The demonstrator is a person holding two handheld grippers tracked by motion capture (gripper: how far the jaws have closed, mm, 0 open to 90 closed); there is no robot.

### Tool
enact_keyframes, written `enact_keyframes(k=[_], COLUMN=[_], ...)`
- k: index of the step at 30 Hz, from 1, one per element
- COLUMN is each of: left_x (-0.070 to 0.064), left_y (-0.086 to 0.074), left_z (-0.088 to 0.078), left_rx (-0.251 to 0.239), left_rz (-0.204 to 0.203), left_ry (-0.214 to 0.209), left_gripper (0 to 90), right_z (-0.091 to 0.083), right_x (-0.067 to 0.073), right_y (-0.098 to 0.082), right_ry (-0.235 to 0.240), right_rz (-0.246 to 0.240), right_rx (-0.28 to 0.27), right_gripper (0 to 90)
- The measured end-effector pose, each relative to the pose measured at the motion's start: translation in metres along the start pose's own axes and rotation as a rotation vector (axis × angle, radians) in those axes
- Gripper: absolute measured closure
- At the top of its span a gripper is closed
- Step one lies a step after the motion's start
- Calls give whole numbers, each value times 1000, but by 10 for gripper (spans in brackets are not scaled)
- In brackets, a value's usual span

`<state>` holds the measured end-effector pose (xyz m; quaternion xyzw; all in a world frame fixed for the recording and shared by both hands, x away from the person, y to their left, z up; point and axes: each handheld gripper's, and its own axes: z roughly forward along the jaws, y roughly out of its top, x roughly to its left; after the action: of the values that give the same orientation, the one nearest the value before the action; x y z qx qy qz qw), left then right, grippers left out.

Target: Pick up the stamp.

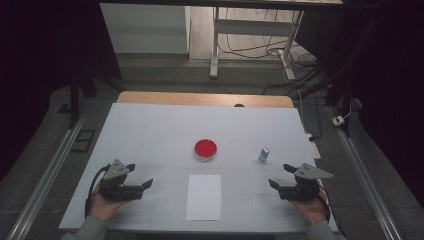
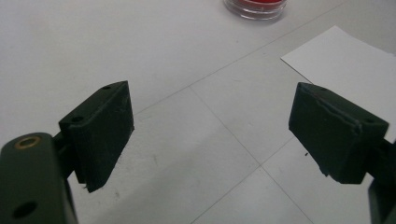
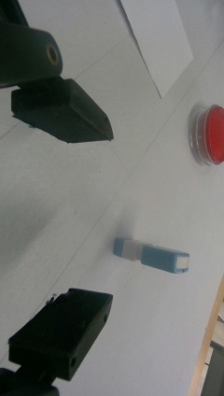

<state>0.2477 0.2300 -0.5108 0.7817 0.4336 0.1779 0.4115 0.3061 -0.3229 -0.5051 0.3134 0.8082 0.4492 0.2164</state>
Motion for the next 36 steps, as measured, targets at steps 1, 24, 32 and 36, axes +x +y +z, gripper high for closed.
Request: enact_keyframes(k=[1,24,32,36], left_x=[0,2,2,2], left_y=[0,-2,-2,-3], left_z=[0,5,7,8], left_rx=[0,11,20,24], left_rz=[0,9,10,10], left_ry=[0,4,12,14], left_gripper=[139,139,139,140], right_z=[0,3,14,22], right_x=[0,-1,-4,-7], right_y=[0,24,36,41], right_ry=[0,-32,-53,-60], right_rz=[0,32,41,46], right_rx=[0,27,52,72], right_gripper=[176,203,220,225])
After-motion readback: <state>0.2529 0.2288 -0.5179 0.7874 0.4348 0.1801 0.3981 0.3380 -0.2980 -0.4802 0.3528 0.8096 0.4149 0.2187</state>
